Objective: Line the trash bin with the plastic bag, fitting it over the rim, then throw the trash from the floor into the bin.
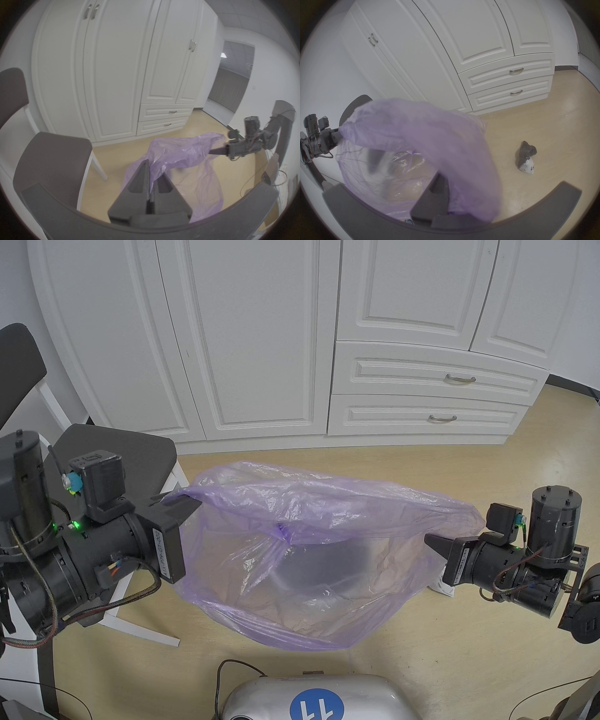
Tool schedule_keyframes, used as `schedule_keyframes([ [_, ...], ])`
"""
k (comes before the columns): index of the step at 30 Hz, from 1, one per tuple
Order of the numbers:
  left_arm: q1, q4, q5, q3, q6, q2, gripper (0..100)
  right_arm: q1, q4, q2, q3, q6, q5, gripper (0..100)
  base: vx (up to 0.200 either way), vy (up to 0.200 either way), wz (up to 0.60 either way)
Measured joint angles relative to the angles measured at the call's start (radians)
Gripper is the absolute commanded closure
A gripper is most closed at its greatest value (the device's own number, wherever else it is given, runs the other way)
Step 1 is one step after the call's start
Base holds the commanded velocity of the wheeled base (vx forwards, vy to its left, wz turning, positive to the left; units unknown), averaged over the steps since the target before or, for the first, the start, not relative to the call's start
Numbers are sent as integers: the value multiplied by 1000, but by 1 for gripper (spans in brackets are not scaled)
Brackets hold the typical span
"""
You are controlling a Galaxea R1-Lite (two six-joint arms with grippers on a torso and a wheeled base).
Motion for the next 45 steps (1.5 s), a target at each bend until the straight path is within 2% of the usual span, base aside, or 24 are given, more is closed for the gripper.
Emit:
schedule_keyframes([
  [3, 2, -3, 40, 5, -47, 26, 100, 0, 94, -39, -36, 8, -3, 100, 0, 0, 0],
  [10, 4, -5, 59, 10, -133, 76, 100, 1, 250, -101, -106, 35, -6, 100, 0, 0, 0],
  [17, 0, -10, 56, 24, -228, 91, 100, 8, 310, -116, -142, 51, -24, 100, 0, 0, 0],
  [32, -19, -43, 57, 55, -225, 158, 100, 19, 383, -121, -163, 38, -33, 100, 0, 0, 0],
  [40, -58, -31, 61, 73, -220, 131, 100, 91, 439, -127, -159, 9, -124, 100, 0, 0, 0],
  [45, -73, -5, 62, 87, -174, 98, 100, 127, 457, -129, -166, -20, -170, 100, 0, 0, 0],
])
